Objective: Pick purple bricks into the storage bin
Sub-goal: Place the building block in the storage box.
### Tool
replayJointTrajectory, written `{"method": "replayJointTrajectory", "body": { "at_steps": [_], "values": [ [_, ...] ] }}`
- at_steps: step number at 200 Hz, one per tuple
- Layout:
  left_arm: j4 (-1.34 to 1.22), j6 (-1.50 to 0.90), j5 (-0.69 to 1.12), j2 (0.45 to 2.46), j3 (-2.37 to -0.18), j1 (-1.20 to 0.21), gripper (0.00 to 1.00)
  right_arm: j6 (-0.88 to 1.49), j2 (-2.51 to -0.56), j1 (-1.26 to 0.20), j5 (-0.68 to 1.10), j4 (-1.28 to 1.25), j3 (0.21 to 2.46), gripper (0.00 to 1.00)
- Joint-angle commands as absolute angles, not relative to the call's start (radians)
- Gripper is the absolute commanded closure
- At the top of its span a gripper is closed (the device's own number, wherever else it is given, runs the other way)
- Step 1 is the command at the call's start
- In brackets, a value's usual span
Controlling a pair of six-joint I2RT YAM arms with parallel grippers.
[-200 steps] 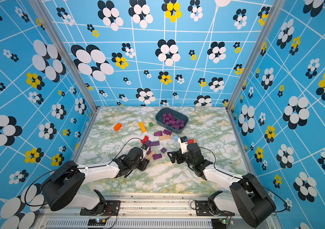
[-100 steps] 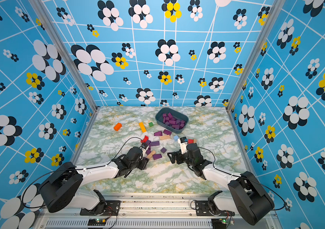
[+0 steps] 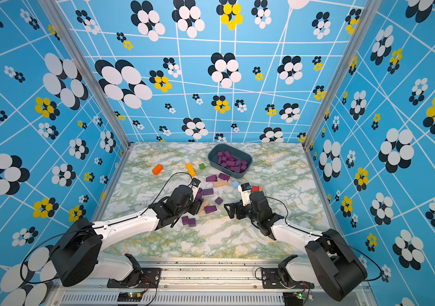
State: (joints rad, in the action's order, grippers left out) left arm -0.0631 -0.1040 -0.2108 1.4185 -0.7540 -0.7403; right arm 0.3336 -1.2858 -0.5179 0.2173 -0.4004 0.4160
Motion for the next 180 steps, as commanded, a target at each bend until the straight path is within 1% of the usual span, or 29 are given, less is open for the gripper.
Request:
{"method": "replayJointTrajectory", "body": {
  "at_steps": [1,69,137,180],
  "values": [
    [-0.056,-0.086,-0.217,1.468,-0.839,-0.742,0.51,0.35,-1.276,-0.517,0.202,-0.392,0.432,0.01],
    [-0.108,-0.037,-0.191,1.681,-1.077,-0.732,0.51,0.349,-1.284,-0.517,0.189,-0.376,0.437,0.01],
    [-0.167,-0.002,-0.129,1.92,-1.381,-0.69,0.52,0.359,-1.346,-0.517,0.196,-0.363,0.464,0.01],
    [-0.233,-0.008,-0.103,2.05,-1.52,-0.653,0.51,0.364,-1.37,-0.516,0.213,-0.374,0.467,0.01]
  ]
}}
